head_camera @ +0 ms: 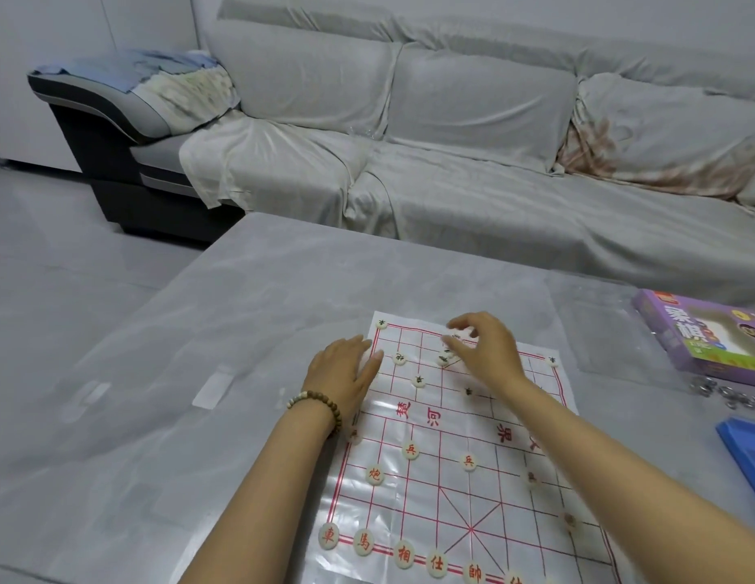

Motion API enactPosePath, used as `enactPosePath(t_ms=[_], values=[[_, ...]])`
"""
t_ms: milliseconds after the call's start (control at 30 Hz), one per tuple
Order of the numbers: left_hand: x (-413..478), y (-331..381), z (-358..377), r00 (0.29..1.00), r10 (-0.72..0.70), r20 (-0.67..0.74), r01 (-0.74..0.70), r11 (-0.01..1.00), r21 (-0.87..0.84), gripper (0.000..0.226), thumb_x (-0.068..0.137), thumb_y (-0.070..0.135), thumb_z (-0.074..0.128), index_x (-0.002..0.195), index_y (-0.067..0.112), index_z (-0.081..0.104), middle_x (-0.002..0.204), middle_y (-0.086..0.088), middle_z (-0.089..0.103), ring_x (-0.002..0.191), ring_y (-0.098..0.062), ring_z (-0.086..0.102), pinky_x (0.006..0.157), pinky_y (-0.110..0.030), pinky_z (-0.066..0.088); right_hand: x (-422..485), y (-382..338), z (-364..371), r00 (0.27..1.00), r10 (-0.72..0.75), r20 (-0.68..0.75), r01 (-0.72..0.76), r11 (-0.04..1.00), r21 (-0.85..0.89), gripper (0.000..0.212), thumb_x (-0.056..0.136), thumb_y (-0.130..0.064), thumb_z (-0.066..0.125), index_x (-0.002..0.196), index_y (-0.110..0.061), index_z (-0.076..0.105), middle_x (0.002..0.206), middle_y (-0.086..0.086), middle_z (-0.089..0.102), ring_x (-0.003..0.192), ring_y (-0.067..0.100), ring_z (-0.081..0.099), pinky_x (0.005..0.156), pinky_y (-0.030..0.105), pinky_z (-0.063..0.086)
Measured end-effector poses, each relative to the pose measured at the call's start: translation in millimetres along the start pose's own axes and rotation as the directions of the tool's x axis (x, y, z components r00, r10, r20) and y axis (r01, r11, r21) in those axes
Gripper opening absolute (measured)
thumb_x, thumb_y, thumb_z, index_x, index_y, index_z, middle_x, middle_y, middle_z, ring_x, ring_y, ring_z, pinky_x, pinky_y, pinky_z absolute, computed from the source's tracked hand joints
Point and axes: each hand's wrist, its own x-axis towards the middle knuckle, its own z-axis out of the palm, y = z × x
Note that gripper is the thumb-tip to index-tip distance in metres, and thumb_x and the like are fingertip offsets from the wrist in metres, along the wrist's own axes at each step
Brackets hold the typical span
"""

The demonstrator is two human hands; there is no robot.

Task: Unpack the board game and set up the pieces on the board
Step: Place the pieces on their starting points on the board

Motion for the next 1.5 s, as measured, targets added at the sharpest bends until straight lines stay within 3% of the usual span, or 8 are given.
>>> enactPosePath(t_ms=[233, 400, 533, 800, 967, 1100, 1333, 1500], values=[[19.0, 27.8, 21.6, 0.99, 0.108, 0.094, -0.114, 0.992, 0.057, 0.044, 0.103, 0.03, 0.017, 0.138, 0.02, 0.041, 0.149, 0.004, 0.034, 0.14, -0.014, 0.021, 0.115, -0.033, 0.012, 6.8, 50.0, -34.7, 0.982, 0.145, 0.124, -0.142, 0.989, -0.037, 0.015, 0.082, -0.026, 0.071, 0.096, -0.025, 0.066, 0.107, -0.006, 0.059, 0.088, 0.01, 0.052, 0.075, 0.023, 0.039], [33.9, 40.2, 42.0, 0.984, 0.114, 0.14, -0.134, 0.981, 0.141, 0.045, 0.101, 0.038, 0.024, 0.14, 0.022, 0.037, 0.148, 0.006, 0.035, 0.139, -0.014, 0.023, 0.117, -0.033, 0.012, 6.0, 49.3, -22.4, 0.952, 0.081, 0.297, -0.061, 0.995, -0.075, 0.02, 0.081, -0.03, 0.071, 0.101, -0.028, 0.066, 0.105, -0.01, 0.055, 0.093, 0.009, 0.051, 0.078, 0.022, 0.04], [46.8, 47.3, 45.6, 0.986, 0.1, 0.133, -0.12, 0.981, 0.151, 0.048, 0.099, 0.043, 0.029, 0.14, 0.021, 0.039, 0.144, 0.005, 0.041, 0.135, -0.014, 0.029, 0.114, -0.031, 0.018, 13.8, 48.1, -15.8, 0.966, 0.069, 0.249, -0.044, 0.993, -0.106, 0.022, 0.08, -0.034, 0.072, 0.1, -0.029, 0.065, 0.102, -0.009, 0.056, 0.09, 0.01, 0.053, 0.082, 0.028, 0.046], [58.6, 55.6, 53.1, 0.974, 0.127, 0.186, -0.164, 0.967, 0.197, 0.049, 0.099, 0.044, 0.029, 0.142, 0.022, 0.034, 0.15, 0.007, 0.032, 0.139, -0.013, 0.021, 0.115, -0.029, 0.01, 32.3, 46.1, -1.2, 0.958, 0.081, 0.276, -0.049, 0.991, -0.121, 0.029, 0.079, -0.034, 0.073, 0.103, -0.021, 0.063, 0.103, -0.004, 0.056, 0.097, 0.014, 0.056, 0.09, 0.03, 0.044], [64.9, 53.7, 48.1, 0.979, 0.113, 0.172, -0.145, 0.973, 0.182, 0.051, 0.099, 0.044, 0.025, 0.145, 0.022, 0.027, 0.152, 0.007, 0.027, 0.141, -0.013, 0.017, 0.117, -0.031, 0.008, 39.2, 46.2, -6.0, 0.954, 0.07, 0.291, -0.028, 0.989, -0.147, 0.015, 0.081, -0.036, 0.07, 0.081, -0.026, 0.059, 0.089, -0.01, 0.054, 0.086, 0.009, 0.051, 0.091, 0.029, 0.041], [82.1, 66.7, 44.9, 0.97, 0.144, 0.196, -0.184, 0.962, 0.203, 0.051, 0.101, 0.04, 0.021, 0.148, 0.021, 0.018, 0.156, 0.007, 0.016, 0.144, -0.013, 0.009, 0.118, -0.032, 0.001, 48.4, 57.4, -24.4, 0.979, 0.073, 0.193, -0.06, 0.996, -0.072, 0.01, 0.082, -0.033, 0.07, 0.077, -0.027, 0.064, 0.08, -0.012, 0.062, 0.073, 0.008, 0.053, 0.076, 0.026, 0.044], [107.5, 83.4, 66.9, 0.906, 0.195, 0.375, -0.309, 0.91, 0.275, 0.052, 0.101, 0.039, 0.016, 0.148, 0.015, 0.018, 0.157, 0.001, 0.014, 0.144, -0.017, 0.011, 0.117, -0.036, 0.007, 44.0, 81.0, -37.7, 0.97, 0.067, 0.234, -0.04, 0.992, -0.116, 0.013, 0.086, -0.032, 0.065, 0.095, -0.028, 0.073, 0.091, -0.014, 0.064, 0.085, 0.007, 0.056, 0.078, 0.025, 0.047], [93.1, 80.9, 69.2, 0.882, 0.23, 0.412, -0.357, 0.896, 0.263, 0.052, 0.101, 0.041, 0.019, 0.144, 0.012, 0.025, 0.156, -0.003, 0.015, 0.141, -0.019, 0.019, 0.114, -0.033, 0.017, 37.1, 87.7, -42.9, 0.942, 0.059, 0.329, -0.019, 0.992, -0.121, 0.028, 0.086, -0.013, 0.056, 0.103, -0.028, 0.072, 0.099, -0.014, 0.058, 0.096, 0.007, 0.054, 0.086, 0.022, 0.045]])
